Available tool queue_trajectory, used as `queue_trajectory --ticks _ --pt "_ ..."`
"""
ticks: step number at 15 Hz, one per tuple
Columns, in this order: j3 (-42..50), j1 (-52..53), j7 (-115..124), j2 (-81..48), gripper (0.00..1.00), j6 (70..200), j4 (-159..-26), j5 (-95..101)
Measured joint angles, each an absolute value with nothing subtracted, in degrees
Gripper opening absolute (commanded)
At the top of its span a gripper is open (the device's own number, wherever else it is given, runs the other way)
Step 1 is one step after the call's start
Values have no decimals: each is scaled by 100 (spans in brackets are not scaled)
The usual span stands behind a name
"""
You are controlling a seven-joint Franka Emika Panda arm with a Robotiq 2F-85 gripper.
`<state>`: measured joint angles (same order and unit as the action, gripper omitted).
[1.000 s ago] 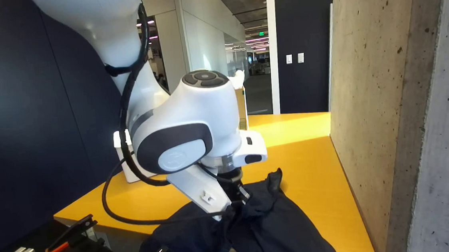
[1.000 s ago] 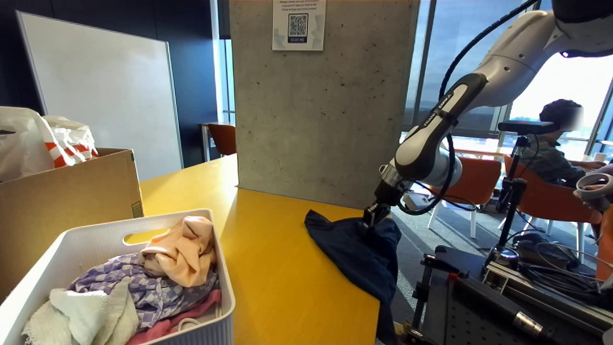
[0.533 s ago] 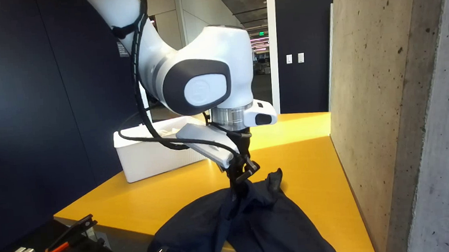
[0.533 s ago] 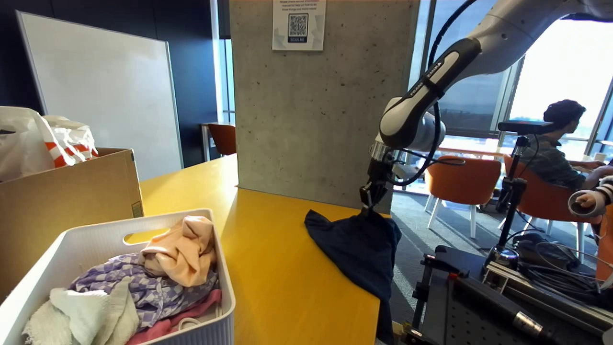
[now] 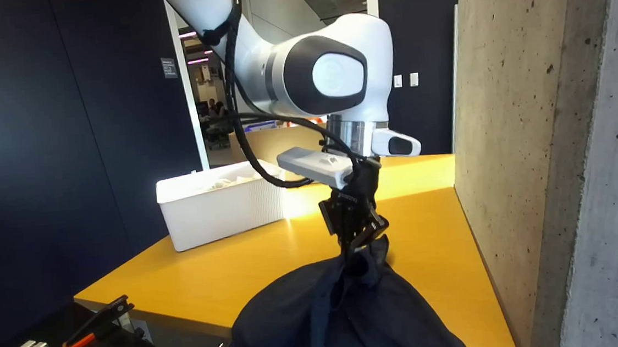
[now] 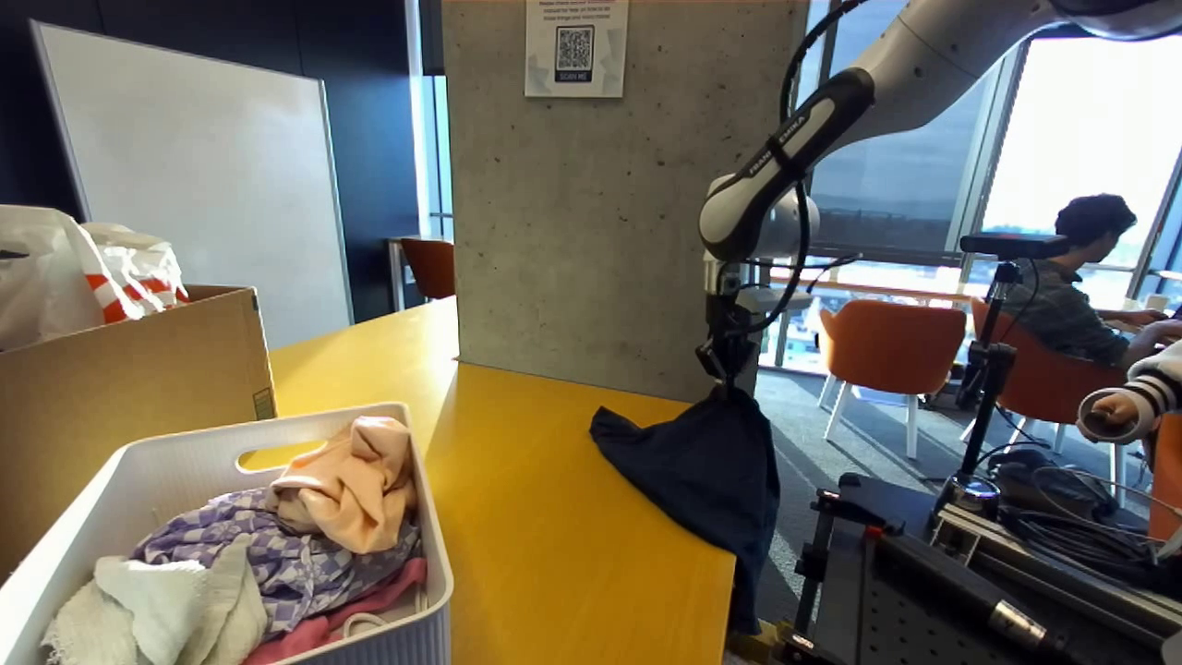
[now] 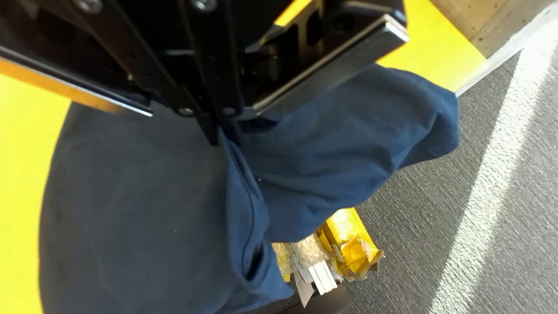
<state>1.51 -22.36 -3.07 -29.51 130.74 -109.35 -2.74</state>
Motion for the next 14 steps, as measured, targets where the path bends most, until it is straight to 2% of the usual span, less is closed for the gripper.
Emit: queue_trajectory --ticks 4,7,8,10,14 --pt "255 -1521 131 -3178 1 12062 -9625 -261" --pt "235 -1030 138 -3333 1 12155 -8789 -213" --pt "236 -868 144 -3354 29 12197 -8523 -140" --pt "236 -622 164 -3425 37 12432 -8026 -61" --pt "256 -632 66 -3866 66 13697 -7885 -65"
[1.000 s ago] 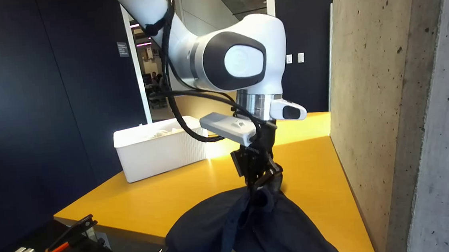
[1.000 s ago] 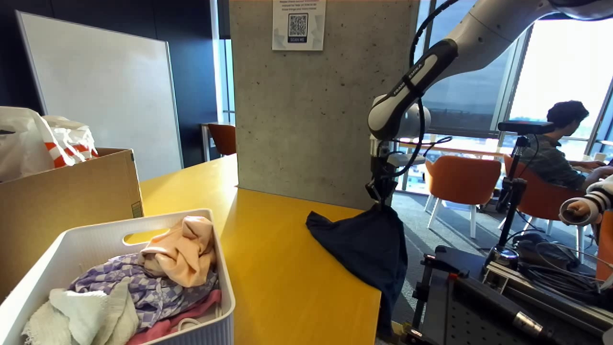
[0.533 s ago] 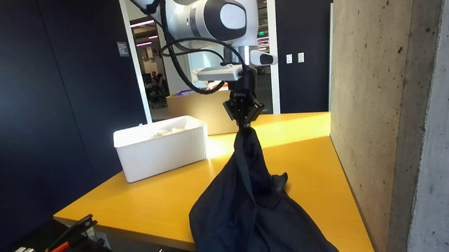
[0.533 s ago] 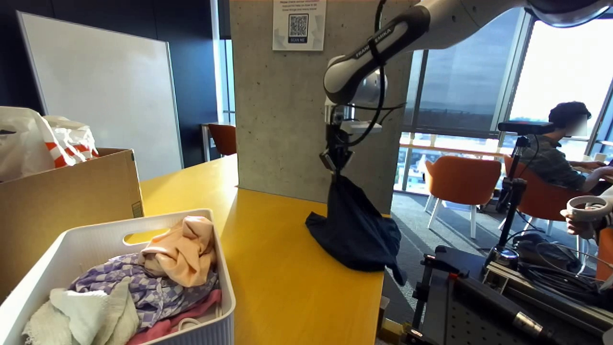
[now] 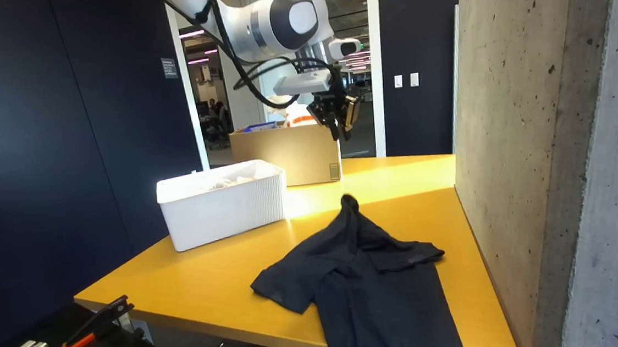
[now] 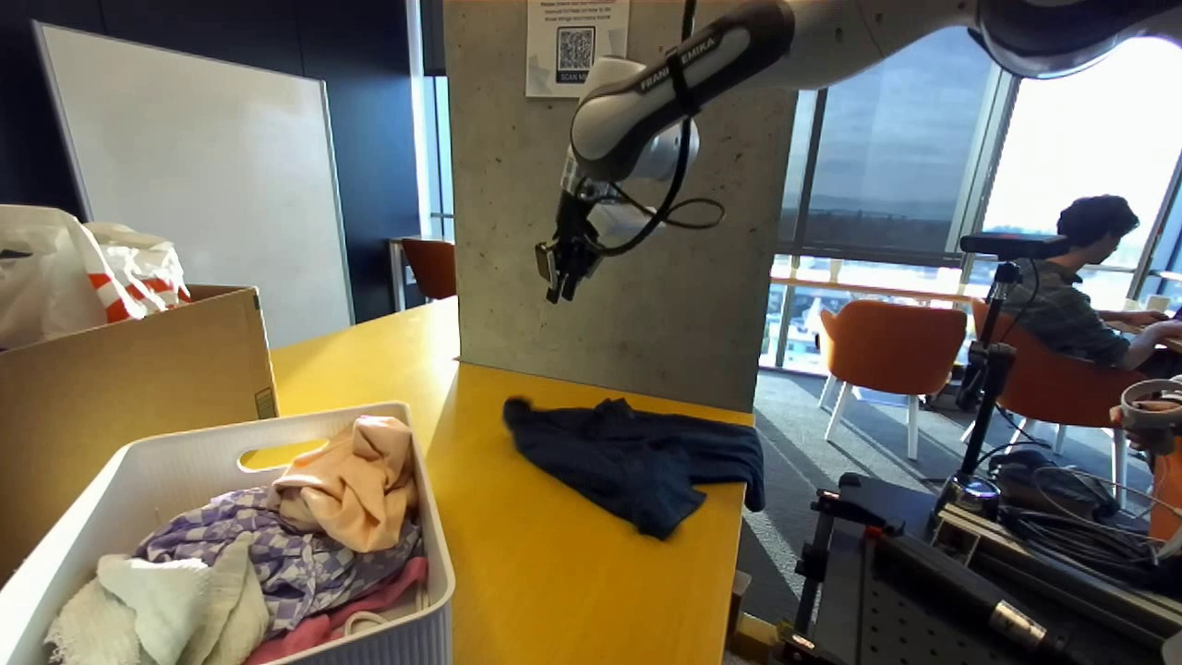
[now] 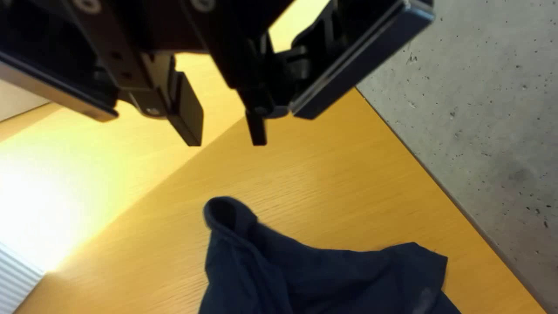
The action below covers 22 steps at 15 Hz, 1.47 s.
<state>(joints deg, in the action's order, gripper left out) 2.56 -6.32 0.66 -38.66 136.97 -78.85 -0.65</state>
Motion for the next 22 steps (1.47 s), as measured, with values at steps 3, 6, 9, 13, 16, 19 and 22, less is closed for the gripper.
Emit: queue_trajectory --ticks 3,6,9,13,16,19,22 --pt "247 -856 -157 -4264 88 14552 -8260 -169" --pt "247 -985 -305 -4350 100 14983 -8896 -175" --pt "143 -1069 -507 -4137 100 15394 -9746 -259" --pt "-309 -1383 -1009 -3517 100 16019 -11038 -643" --pt "-992 -1993 -1795 -3123 100 16335 -11884 -1105" --pt "-1732 -2655 -2450 -2941 100 16342 -12437 -1720" --pt "-2117 -3034 -2793 -2878 100 16341 -12826 -2246"
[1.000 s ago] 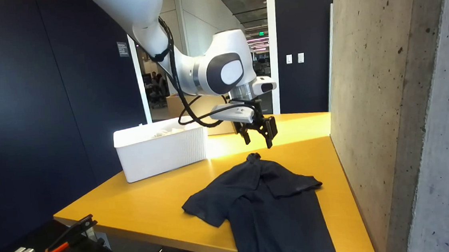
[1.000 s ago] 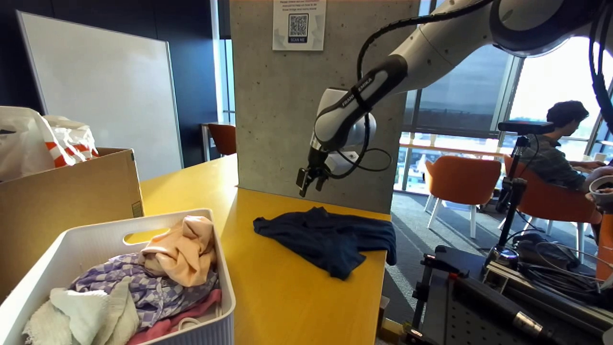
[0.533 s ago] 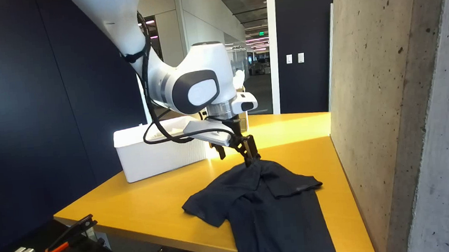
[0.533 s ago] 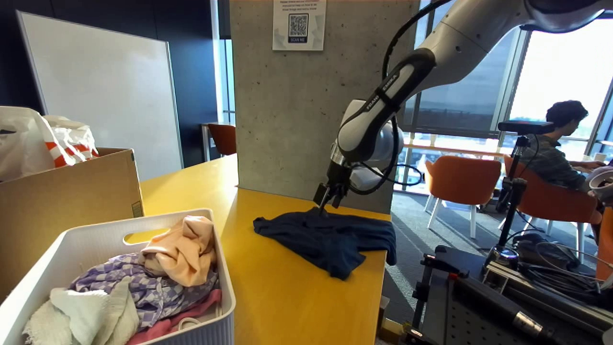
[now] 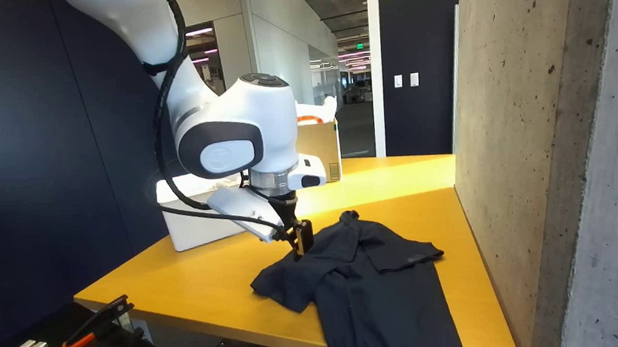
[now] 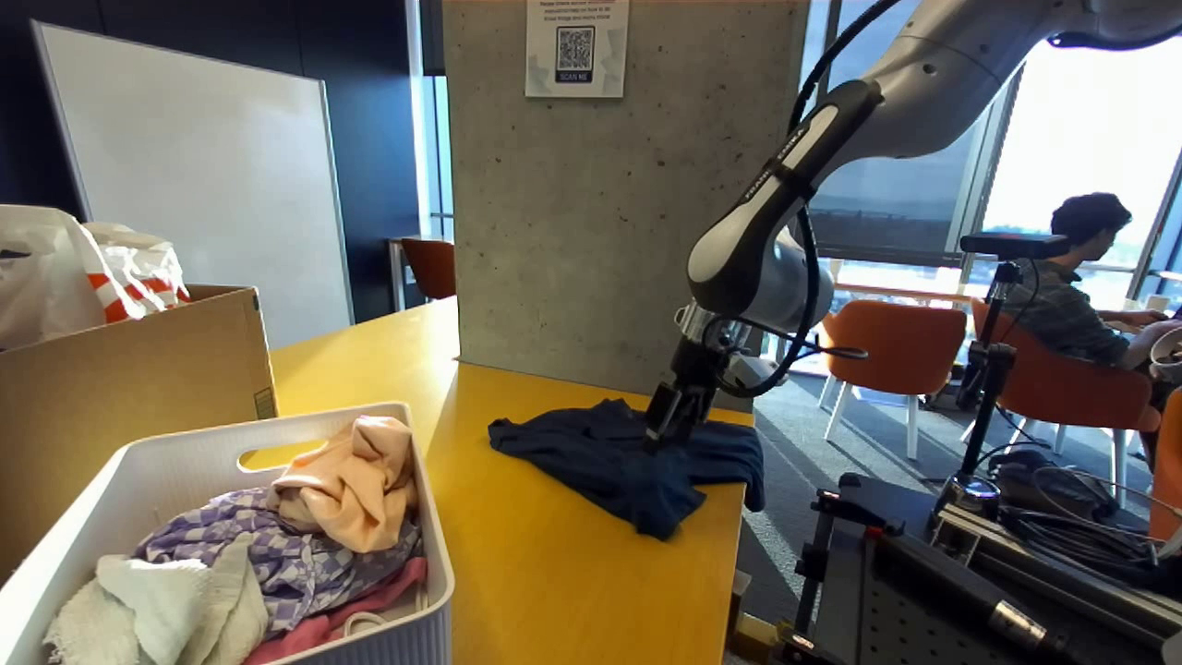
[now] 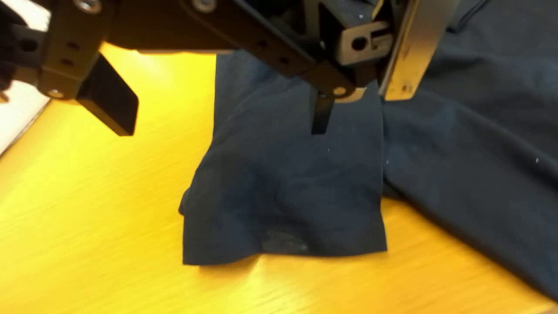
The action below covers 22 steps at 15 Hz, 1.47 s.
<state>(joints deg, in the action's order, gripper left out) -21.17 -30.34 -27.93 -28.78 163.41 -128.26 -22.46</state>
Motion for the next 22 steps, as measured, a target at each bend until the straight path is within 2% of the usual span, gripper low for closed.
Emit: queue_trajectory --ticks 8,14,22 --pt "-2179 -3377 -2884 -2653 100 16328 -13559 -2854" --pt "-1829 -3343 -2882 -2866 100 16324 -13169 -2797" --pt "-1790 -3119 -2898 -3656 100 16341 -12650 -2745"
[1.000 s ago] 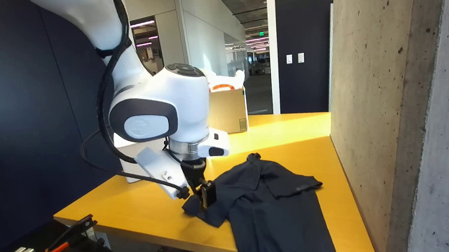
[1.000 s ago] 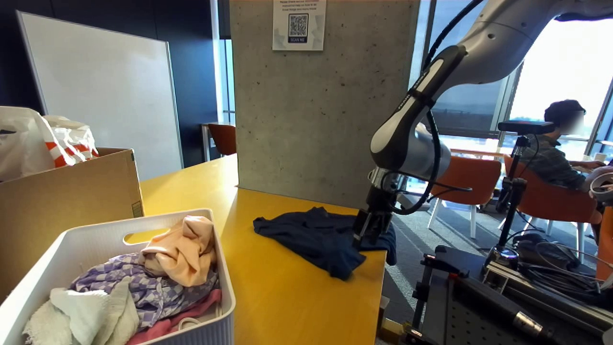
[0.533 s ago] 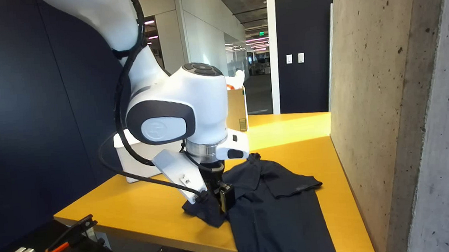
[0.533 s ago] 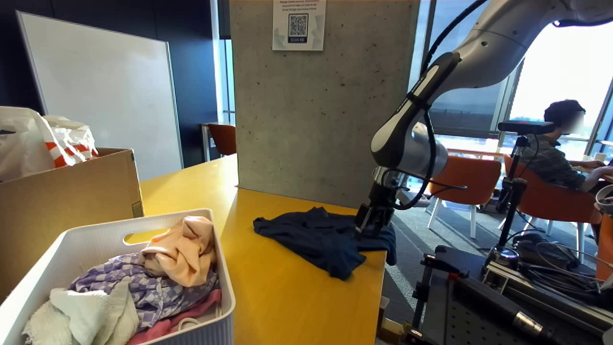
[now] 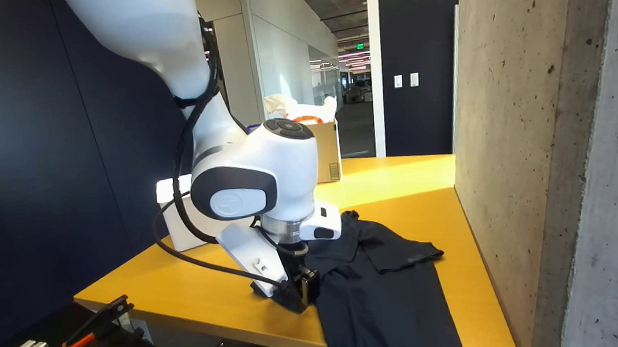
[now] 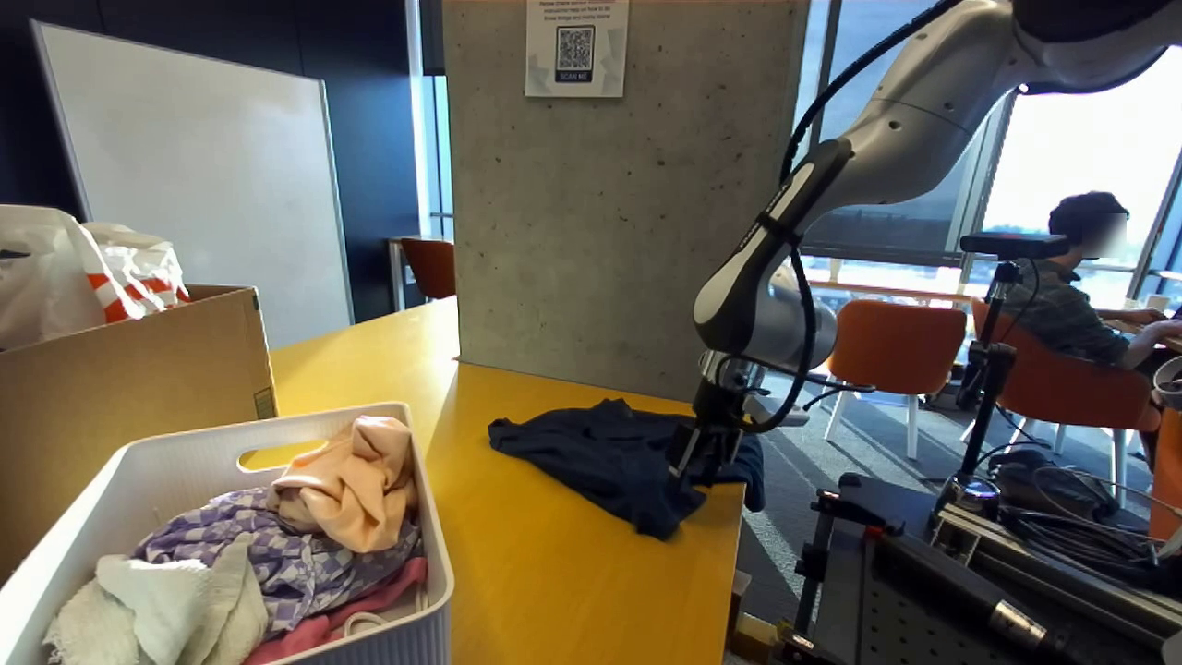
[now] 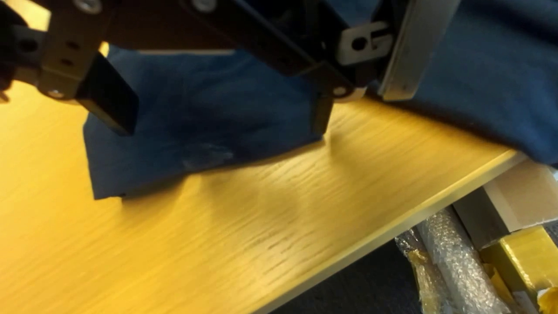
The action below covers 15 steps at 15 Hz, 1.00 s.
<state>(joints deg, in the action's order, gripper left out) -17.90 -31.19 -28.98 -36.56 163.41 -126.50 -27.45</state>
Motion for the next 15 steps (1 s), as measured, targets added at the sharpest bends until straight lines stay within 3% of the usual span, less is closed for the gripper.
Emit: queue_trajectory --ticks 14,15 --pt "-1743 -3393 -2729 -4076 100 16337 -12392 -2425" --pt "-1736 -3389 -2678 -4109 96 16337 -12364 -2379"
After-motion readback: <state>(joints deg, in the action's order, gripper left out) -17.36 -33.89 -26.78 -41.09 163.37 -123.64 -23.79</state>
